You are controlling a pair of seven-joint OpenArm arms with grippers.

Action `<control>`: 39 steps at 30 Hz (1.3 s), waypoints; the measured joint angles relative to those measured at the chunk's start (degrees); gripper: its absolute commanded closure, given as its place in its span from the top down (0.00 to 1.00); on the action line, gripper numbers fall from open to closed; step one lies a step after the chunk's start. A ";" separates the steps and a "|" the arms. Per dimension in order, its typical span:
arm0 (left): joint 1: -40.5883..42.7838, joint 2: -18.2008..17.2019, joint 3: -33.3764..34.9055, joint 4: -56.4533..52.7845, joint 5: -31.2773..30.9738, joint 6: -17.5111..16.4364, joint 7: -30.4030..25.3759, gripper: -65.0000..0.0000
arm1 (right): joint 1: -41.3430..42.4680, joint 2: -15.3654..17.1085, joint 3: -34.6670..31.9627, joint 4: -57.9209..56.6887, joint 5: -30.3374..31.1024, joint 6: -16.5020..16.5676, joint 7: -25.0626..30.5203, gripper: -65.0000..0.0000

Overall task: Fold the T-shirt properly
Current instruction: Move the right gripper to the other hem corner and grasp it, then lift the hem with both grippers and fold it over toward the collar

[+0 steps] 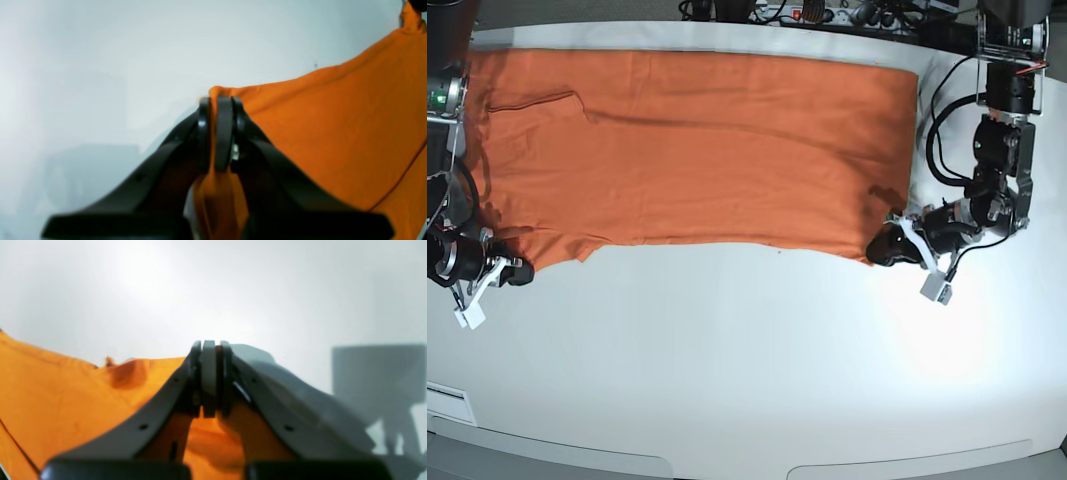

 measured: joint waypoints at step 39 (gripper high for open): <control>-4.33 -10.88 3.85 5.99 -34.47 -9.05 29.05 0.00 | -18.69 12.46 -0.28 37.18 1.55 0.26 -4.02 0.00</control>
